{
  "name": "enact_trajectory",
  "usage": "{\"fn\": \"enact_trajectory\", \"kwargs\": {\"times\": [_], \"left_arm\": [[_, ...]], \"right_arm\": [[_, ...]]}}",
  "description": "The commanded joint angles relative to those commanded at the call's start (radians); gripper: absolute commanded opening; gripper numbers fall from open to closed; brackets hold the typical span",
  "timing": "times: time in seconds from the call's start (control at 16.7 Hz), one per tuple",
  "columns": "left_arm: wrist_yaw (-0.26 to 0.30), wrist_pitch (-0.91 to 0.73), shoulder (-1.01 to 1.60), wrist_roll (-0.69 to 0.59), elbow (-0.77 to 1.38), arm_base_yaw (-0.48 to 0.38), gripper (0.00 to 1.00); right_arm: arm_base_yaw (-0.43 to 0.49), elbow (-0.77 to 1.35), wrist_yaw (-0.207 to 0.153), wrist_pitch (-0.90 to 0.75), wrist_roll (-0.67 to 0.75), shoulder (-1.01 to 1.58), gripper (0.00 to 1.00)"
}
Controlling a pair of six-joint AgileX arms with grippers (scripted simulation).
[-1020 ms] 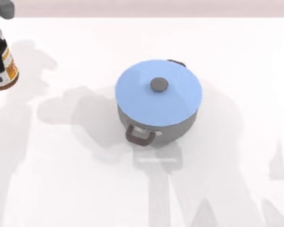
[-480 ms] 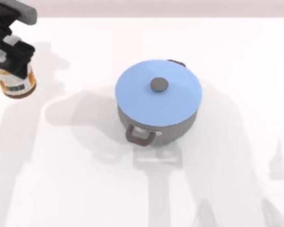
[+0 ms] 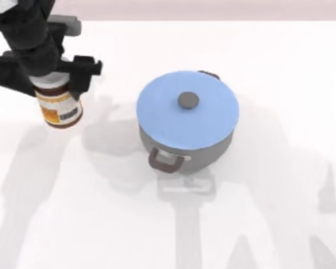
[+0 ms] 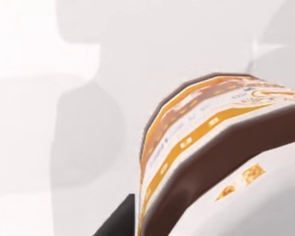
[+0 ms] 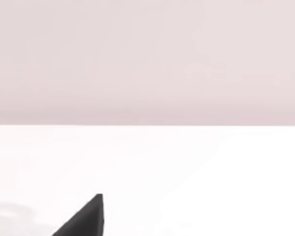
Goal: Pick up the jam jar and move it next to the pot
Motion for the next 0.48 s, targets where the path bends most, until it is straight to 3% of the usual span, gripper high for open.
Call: {"fn": "enact_trajectory", "kwargs": {"times": [0.24,0.48], "left_arm": [[-0.037,0.056,-0.02,-0.185,-0.063,-0.068,0.0],[-0.044,0.066,-0.023,-0.214,-0.074,-0.08,0.0]], "right_arm": [[0.0,0.0,0.0,0.0,0.0,0.0,1.0],[0.0,0.0,0.0,0.0,0.0,0.0,1.0]]}}
